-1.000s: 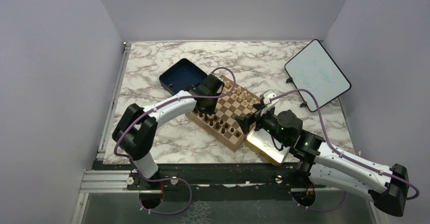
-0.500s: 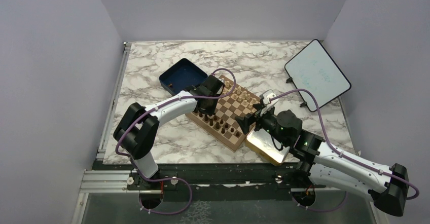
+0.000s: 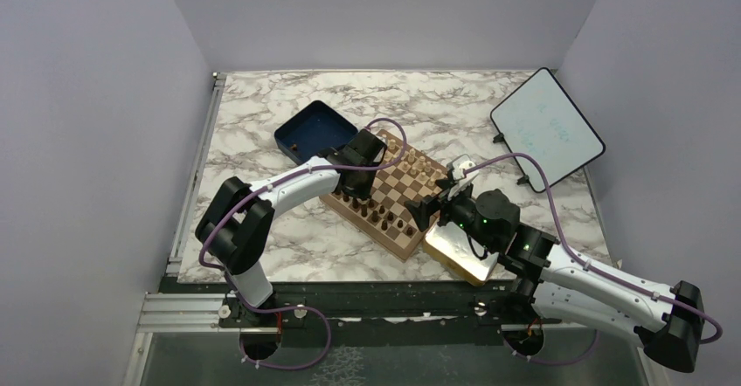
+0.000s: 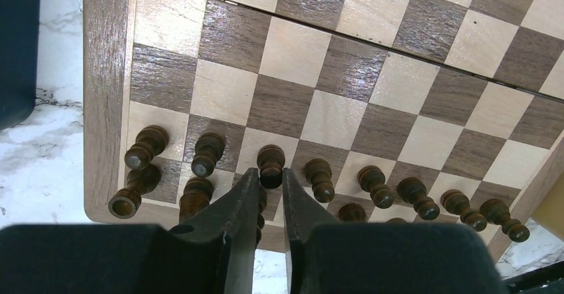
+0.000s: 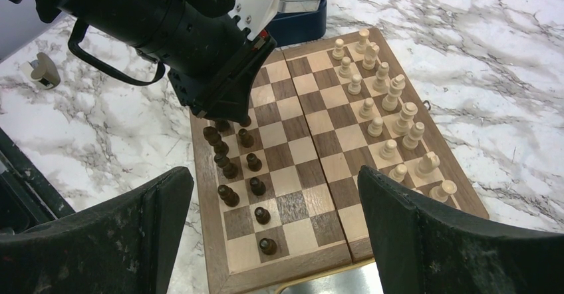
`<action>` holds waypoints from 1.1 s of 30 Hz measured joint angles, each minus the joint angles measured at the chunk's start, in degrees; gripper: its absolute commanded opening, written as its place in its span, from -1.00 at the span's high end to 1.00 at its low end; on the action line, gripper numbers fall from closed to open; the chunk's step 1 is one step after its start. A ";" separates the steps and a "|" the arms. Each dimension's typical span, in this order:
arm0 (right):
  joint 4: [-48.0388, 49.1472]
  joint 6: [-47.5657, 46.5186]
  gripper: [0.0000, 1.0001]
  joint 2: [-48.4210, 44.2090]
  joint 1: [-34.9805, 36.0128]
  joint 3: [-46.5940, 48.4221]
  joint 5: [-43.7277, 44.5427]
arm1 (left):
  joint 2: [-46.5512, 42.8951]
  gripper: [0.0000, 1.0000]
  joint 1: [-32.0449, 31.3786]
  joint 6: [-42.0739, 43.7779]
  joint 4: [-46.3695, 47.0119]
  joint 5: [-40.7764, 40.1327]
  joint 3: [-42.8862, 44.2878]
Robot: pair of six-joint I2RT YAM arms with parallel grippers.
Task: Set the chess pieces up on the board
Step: Place the chess piece on the chessboard.
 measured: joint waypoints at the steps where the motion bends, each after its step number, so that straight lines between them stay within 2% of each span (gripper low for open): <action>1: 0.00 0.00 -1.00 0.00 0.00 0.00 0.00 | -0.02 0.56 0.00 0.00 -0.02 0.00 0.00; 13: -0.02 0.00 -1.00 0.11 0.00 0.00 0.00 | -3.23 0.43 0.00 -0.24 -1.44 -0.11 0.68; 17: 0.00 0.39 -1.00 0.55 0.00 0.00 0.02 | -4.92 0.14 0.00 -0.26 -2.23 -0.39 1.66; 24: -0.02 3.08 -1.00 1.29 -0.02 0.00 3.39 | -9.09 -0.04 0.37 -0.15 -1.62 -3.65 4.02; 28: 0.00 3.72 -1.00 1.57 0.00 0.00 5.60 | -9.40 -0.07 2.16 0.83 -1.09 -5.86 6.21; 33: 0.07 4.33 -1.00 3.85 0.00 0.00 5.44 | -8.09 -0.07 8.28 2.80 -0.79 -7.93 10.62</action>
